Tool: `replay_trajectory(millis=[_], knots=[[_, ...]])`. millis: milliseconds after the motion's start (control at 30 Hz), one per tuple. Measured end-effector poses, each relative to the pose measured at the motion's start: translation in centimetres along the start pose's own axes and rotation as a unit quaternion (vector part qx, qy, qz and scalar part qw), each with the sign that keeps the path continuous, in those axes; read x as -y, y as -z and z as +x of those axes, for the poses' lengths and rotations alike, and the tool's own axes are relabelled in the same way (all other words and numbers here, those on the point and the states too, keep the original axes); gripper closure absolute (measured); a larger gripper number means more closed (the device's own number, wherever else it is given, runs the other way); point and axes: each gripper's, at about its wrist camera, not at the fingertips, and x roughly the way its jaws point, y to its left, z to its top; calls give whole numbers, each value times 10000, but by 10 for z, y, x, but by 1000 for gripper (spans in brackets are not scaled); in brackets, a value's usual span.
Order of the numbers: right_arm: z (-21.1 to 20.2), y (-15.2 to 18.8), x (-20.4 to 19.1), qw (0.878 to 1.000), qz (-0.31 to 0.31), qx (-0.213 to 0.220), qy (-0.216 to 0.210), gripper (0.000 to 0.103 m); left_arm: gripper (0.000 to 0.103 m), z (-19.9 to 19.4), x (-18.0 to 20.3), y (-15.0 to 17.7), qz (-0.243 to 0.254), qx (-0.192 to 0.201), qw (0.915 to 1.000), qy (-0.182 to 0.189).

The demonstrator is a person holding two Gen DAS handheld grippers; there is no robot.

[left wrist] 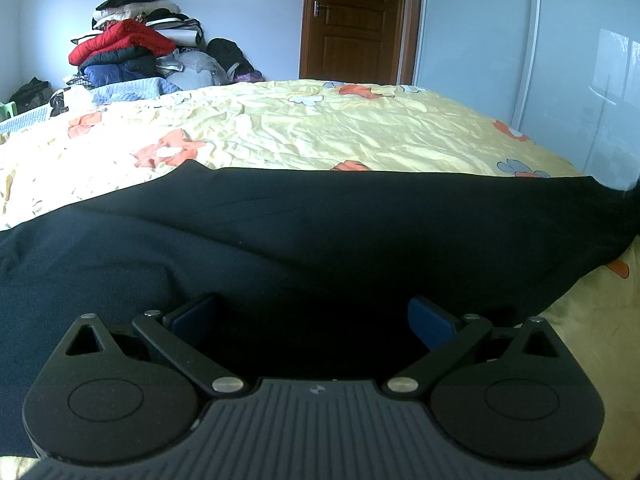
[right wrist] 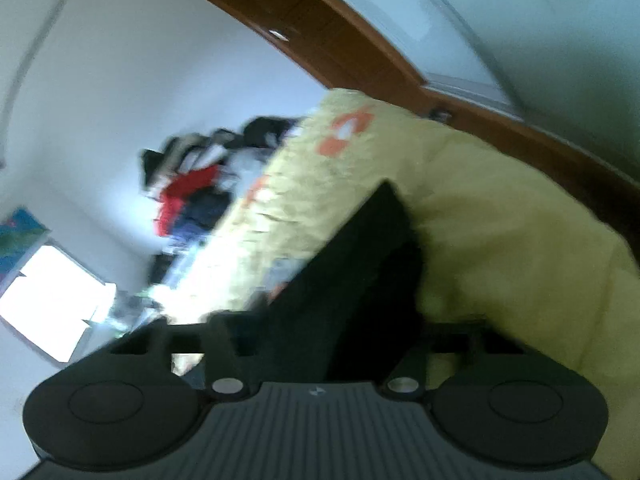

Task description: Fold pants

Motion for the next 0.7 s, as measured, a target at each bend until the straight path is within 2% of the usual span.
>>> replay_trajectory(millis=[133,200,267,400,500,600,700], knots=[[-1,11,-27,9975,-586,182,359,100,0,-3,-2,0,-51,77,10000,21],[-5,13,-41,9958,-782,325,360,100,1,-9,-5,0,-126,240,9996,-46],[-10,12,-61,9948,-901,457,141,100,1,-16,-9,-2,-170,408,9989,-165],[-16,11,-104,9916,-827,532,-845,100,1,-29,-22,-7,-229,626,9966,-486],[-4,18,-139,9816,-742,340,-1728,100,1,-35,-35,-9,-316,676,9946,-728],[27,38,-177,9668,-782,-151,-2427,100,1,-42,-50,-7,-450,722,9916,-975],[66,68,-211,9521,-976,-776,-2793,100,1,-48,-64,-6,-569,731,9888,-1170]])
